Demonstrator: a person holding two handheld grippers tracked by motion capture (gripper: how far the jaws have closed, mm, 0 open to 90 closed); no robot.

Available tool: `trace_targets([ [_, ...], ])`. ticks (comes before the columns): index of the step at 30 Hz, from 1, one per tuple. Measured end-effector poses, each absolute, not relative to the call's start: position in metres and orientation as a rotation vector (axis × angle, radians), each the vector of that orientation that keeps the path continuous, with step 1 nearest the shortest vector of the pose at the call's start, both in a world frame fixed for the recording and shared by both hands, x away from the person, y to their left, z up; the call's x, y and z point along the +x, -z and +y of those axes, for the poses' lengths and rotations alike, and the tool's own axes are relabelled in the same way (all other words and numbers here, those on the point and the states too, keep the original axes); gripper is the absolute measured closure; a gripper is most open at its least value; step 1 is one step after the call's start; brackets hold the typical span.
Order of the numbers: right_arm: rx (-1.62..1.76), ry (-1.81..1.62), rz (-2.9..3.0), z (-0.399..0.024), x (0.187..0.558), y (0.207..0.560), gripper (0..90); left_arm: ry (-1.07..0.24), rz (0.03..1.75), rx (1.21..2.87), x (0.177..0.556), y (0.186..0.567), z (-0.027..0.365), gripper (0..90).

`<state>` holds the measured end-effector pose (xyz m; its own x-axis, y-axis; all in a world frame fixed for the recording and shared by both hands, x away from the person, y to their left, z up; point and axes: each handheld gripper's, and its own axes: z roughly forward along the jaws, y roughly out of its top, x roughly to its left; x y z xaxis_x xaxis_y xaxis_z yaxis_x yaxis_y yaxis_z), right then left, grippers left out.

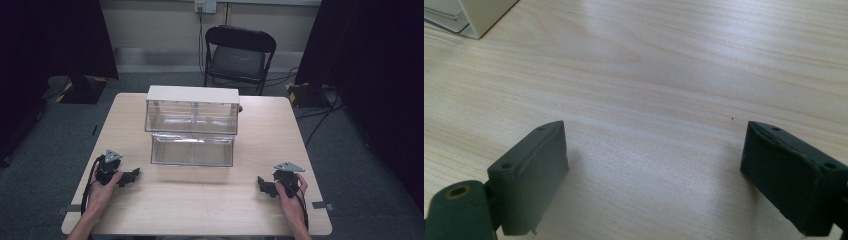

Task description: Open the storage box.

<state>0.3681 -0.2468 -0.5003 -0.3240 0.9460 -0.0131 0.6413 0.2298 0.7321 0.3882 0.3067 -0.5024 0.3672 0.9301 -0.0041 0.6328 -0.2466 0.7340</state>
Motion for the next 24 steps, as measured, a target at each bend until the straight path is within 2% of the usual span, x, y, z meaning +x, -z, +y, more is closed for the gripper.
trace_targets([
  [15, 1.469, -0.869, 2.038, -0.246, 0.367, 0.499, 12.9, -0.585, 1.347, 1.977, 0.388, 0.502, 0.307, 10.7],
  [16, 1.474, -0.878, 2.046, -0.246, 0.367, 0.498, 15.1, -0.585, 1.347, 1.977, 0.388, 0.502, 0.307, 10.7],
  [24, 1.469, -0.949, 2.033, -0.247, 0.365, 0.487, 14.3, -0.584, 1.344, 1.981, 0.388, 0.502, 0.307, 10.7],
])
